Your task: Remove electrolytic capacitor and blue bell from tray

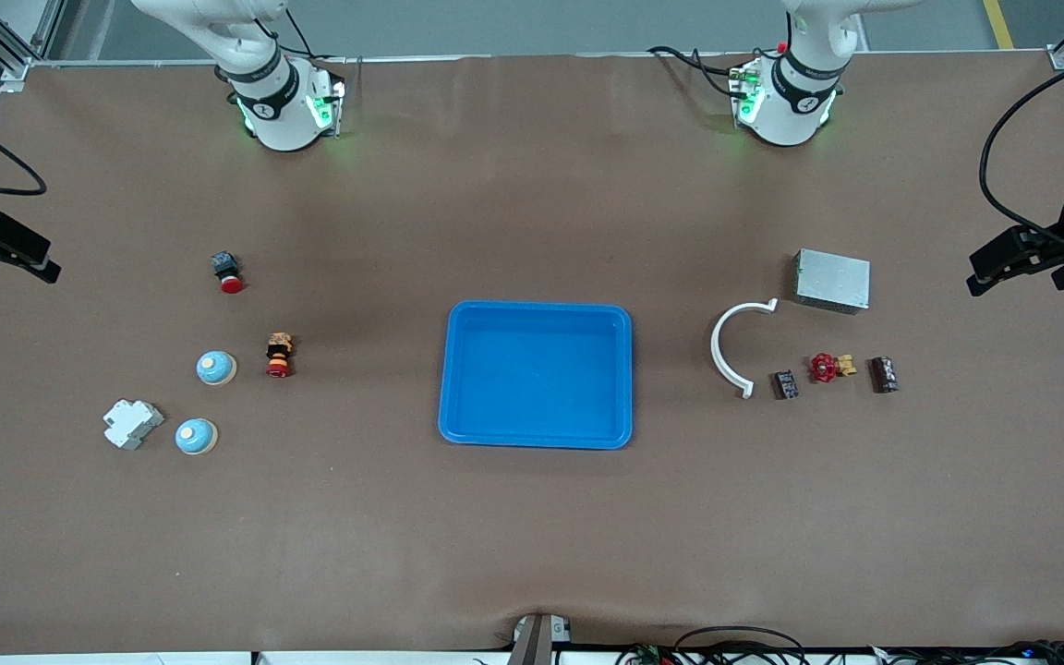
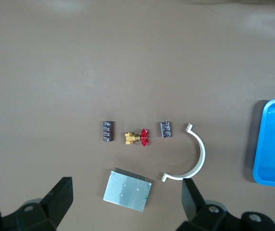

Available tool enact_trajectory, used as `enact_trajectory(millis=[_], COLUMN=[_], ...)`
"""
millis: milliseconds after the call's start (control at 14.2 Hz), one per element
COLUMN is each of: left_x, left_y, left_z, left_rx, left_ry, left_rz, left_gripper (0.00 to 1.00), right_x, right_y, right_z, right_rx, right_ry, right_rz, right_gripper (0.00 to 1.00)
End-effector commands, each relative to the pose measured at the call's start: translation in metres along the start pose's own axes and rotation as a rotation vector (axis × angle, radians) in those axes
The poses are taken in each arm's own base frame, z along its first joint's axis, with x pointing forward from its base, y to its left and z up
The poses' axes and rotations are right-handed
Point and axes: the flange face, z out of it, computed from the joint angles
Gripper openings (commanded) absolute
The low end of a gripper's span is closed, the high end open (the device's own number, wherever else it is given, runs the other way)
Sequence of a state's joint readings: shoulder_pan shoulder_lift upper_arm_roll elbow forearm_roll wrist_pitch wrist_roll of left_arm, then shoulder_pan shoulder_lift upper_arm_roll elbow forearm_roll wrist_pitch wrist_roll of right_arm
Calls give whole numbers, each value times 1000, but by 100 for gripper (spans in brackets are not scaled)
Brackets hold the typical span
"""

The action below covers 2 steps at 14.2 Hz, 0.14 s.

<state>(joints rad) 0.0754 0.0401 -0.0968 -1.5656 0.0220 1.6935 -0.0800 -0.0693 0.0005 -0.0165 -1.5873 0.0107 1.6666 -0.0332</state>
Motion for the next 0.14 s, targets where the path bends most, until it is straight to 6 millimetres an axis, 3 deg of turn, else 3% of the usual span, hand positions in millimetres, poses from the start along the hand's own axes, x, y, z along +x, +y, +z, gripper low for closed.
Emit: enact_trajectory(millis=[0,71], left_x=[1,1], left_y=[1,1], left_z=[-2,-2], left_rx=[-7,-7], left_ry=[7,7], left_rz=[2,2], left_gripper=[100,100], right_x=[-3,-2], right_y=[2,1], right_z=[-4,-4], right_rx=[-25,-23], right_ry=[9,11], right_rz=[-15,-16], right_gripper=[100,100])
